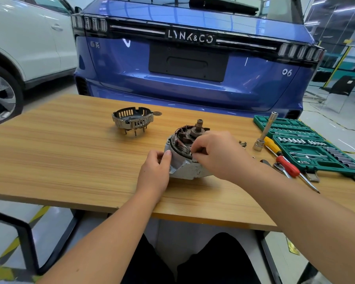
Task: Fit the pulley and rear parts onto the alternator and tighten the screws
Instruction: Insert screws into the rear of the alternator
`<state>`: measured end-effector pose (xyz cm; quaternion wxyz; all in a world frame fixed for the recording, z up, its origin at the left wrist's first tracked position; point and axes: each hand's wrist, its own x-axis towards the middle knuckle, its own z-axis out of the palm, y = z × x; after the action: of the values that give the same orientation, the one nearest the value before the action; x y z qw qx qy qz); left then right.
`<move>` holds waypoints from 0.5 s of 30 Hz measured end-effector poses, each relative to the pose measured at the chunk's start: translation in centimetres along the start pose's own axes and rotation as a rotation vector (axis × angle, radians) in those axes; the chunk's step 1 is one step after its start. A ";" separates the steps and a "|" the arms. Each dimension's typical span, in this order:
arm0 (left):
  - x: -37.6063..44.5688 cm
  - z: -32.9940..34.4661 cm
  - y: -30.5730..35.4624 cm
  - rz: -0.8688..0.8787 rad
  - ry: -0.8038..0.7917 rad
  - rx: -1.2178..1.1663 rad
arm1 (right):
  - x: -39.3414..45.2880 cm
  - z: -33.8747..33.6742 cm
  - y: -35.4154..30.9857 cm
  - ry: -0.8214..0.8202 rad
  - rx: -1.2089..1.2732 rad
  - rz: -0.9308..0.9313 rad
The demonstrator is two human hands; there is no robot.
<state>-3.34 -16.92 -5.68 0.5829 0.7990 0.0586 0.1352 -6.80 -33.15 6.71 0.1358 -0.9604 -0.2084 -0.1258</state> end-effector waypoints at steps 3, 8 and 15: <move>0.0 0.0 0.0 0.004 0.003 0.002 | 0.2 -0.2 0.1 -0.025 -0.021 0.010; 0.1 0.1 0.0 0.015 0.007 0.017 | 0.2 -0.6 0.2 -0.044 -0.073 -0.026; 0.0 0.0 0.2 0.007 0.013 0.016 | 0.1 -0.8 0.4 -0.048 -0.060 -0.042</move>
<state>-3.33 -16.99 -5.52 0.5758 0.8028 0.0609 0.1421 -6.69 -33.73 7.35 0.0992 -0.9622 -0.2278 -0.1117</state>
